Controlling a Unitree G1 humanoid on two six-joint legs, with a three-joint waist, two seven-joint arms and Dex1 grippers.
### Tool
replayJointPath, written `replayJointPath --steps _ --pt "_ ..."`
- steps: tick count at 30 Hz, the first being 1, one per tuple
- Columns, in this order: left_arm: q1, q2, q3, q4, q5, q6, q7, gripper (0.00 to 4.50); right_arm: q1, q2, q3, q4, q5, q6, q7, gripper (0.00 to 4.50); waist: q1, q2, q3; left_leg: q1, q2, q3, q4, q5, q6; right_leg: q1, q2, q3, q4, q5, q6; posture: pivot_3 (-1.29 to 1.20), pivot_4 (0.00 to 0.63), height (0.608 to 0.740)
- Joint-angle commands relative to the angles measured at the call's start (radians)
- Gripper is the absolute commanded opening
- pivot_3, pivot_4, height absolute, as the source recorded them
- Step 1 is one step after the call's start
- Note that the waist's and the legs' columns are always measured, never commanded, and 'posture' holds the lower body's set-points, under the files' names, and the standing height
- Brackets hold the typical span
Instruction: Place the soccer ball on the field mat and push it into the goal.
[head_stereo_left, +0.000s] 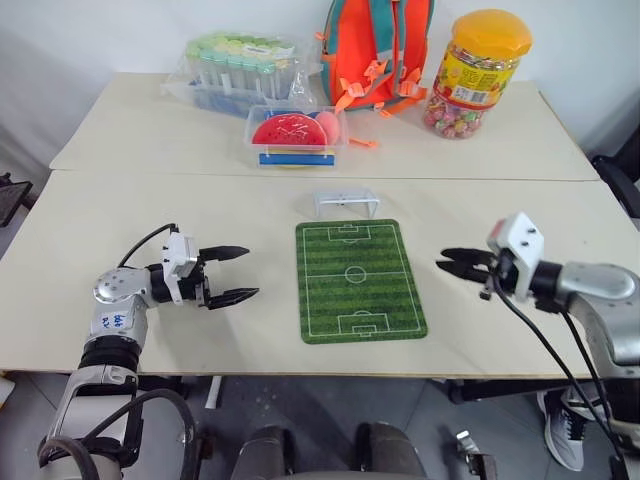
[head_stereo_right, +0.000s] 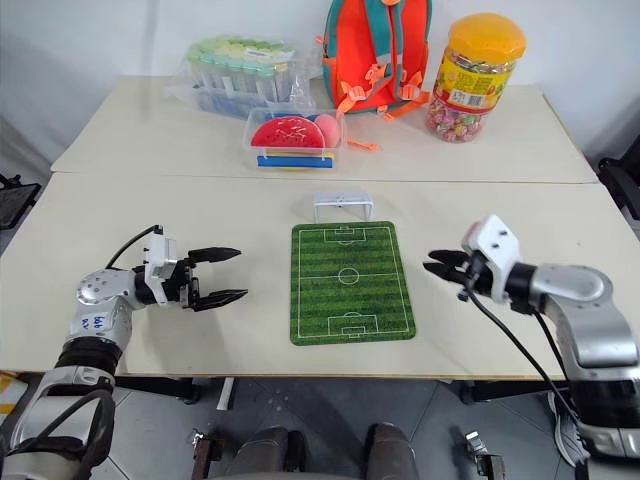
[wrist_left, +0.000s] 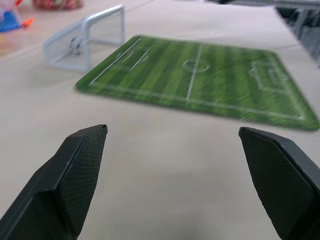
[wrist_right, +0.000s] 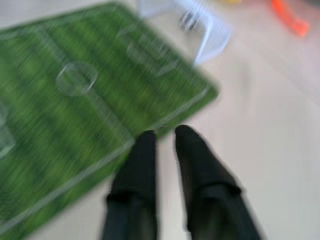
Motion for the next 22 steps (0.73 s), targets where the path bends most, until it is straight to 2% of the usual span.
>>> replayJointPath --steps 1,5,7,8,15,22 --pt "-0.026 0.020 0.020 0.006 0.049 -0.017 0.074 4.50 0.096 -0.040 -0.110 -0.047 0.044 -0.019 0.028 2.23 0.004 0.000 0.000 0.000 0.000 0.000 0.000 0.000 0.000 0.000 0.000 0.000 0.000 0.000 0.000 0.00 0.150 0.740" --pt "-0.032 0.018 0.040 0.006 0.054 -0.020 0.101 4.50 0.203 -0.042 -0.175 -0.068 0.060 -0.012 0.019 3.68 0.005 0.000 0.000 0.000 0.000 0.000 0.000 0.000 0.000 0.000 0.000 0.000 0.000 0.000 0.000 0.00 0.150 0.740" --pt "-0.035 0.011 0.064 -0.012 0.021 0.022 0.100 4.50 0.251 -0.035 -0.212 -0.092 0.075 0.010 0.003 4.30 0.005 0.000 0.000 0.000 0.000 0.000 0.000 0.000 0.000 0.000 0.000 0.000 0.000 0.000 0.000 0.00 0.150 0.740" --pt "-0.029 0.012 0.073 -0.028 0.013 0.061 0.114 4.50 0.274 -0.029 -0.229 -0.110 0.086 0.020 -0.004 4.46 0.005 0.000 0.000 0.000 0.000 0.000 0.000 0.000 0.000 0.000 0.000 0.000 0.000 0.000 0.000 0.00 0.150 0.740" --pt "0.086 0.075 0.110 -0.149 0.002 0.150 0.099 4.50 0.374 0.014 -0.331 -0.152 0.144 -0.018 -0.015 4.46 0.003 0.000 0.000 0.002 0.000 0.001 0.000 0.000 0.000 0.000 0.000 0.002 0.000 0.000 0.000 0.00 0.150 0.740" --pt "0.127 0.093 0.132 -0.202 -0.005 0.173 0.091 4.50 0.399 0.034 -0.339 -0.111 0.135 -0.096 -0.025 4.46 0.009 -0.001 0.000 0.002 0.000 0.000 0.001 0.000 0.000 0.001 0.000 0.003 0.000 0.000 0.000 0.00 0.150 0.740"
